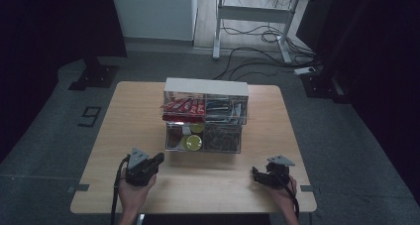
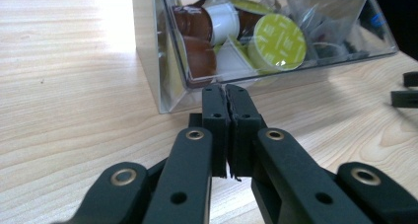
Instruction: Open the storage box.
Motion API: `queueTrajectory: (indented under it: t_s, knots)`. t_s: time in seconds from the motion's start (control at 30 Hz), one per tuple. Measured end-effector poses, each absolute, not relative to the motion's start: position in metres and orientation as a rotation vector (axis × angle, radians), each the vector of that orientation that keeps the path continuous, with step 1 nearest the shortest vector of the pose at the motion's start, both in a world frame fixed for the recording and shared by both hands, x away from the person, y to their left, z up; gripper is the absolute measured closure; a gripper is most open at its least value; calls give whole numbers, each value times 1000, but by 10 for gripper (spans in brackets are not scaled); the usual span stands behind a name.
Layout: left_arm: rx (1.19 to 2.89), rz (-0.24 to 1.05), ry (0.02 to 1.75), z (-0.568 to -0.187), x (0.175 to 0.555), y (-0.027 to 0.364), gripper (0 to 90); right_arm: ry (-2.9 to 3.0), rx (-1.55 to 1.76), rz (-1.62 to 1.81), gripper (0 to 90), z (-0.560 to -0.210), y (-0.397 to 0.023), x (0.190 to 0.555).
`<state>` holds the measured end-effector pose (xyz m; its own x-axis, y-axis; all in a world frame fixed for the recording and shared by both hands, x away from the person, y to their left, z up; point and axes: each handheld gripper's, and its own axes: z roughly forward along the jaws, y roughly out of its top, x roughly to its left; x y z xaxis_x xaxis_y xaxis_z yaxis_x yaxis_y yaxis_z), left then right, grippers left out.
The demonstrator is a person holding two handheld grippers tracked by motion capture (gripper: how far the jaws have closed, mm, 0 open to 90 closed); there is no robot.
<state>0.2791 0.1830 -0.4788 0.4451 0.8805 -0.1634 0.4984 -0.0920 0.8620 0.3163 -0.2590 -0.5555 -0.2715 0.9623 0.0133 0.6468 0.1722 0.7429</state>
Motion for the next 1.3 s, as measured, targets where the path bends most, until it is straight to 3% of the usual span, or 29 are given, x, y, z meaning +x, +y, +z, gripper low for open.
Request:
queueTrajectory:
  t_s: [1.3]
  knots:
    - [1756,424,1095,-420,292,163,899,1978,1523,895,163,-555,-260,315]
